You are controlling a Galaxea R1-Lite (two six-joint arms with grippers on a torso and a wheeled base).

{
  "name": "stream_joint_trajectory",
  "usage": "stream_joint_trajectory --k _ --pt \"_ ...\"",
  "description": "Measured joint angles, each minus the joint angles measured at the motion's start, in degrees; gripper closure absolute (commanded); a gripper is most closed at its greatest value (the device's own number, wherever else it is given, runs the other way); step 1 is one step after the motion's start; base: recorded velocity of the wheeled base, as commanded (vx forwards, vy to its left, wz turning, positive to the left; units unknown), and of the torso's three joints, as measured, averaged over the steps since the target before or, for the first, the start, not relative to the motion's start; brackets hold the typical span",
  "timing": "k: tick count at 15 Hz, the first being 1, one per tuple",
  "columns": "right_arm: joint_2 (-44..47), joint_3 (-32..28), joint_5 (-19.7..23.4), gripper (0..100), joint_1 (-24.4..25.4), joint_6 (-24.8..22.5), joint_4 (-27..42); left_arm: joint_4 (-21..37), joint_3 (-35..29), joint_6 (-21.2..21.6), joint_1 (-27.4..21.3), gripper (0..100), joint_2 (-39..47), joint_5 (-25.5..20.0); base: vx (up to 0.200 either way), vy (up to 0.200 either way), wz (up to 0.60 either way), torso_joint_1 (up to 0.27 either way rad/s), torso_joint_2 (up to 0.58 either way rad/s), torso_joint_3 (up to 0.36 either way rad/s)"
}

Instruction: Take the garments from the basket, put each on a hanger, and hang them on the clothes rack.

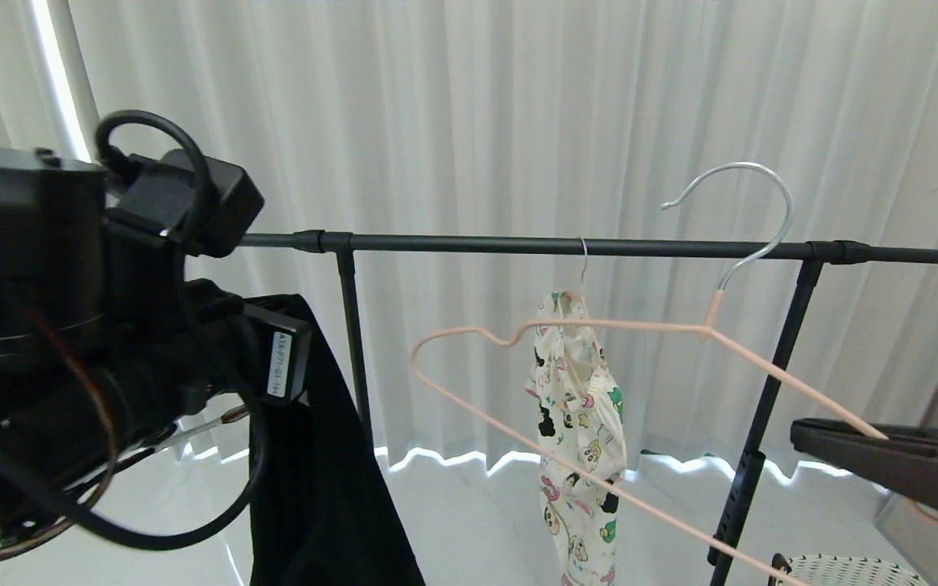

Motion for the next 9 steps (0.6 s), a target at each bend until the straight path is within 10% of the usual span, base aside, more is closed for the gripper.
stream_joint_trajectory --k 9 --pt "3.1 0.1 0.0 100 5.8 3.1 -1.0 0.0 -5.2 -6.5 1.5 100 8.8 0.0 0.000 0.000 0.00 0.000 0.00 0.000"
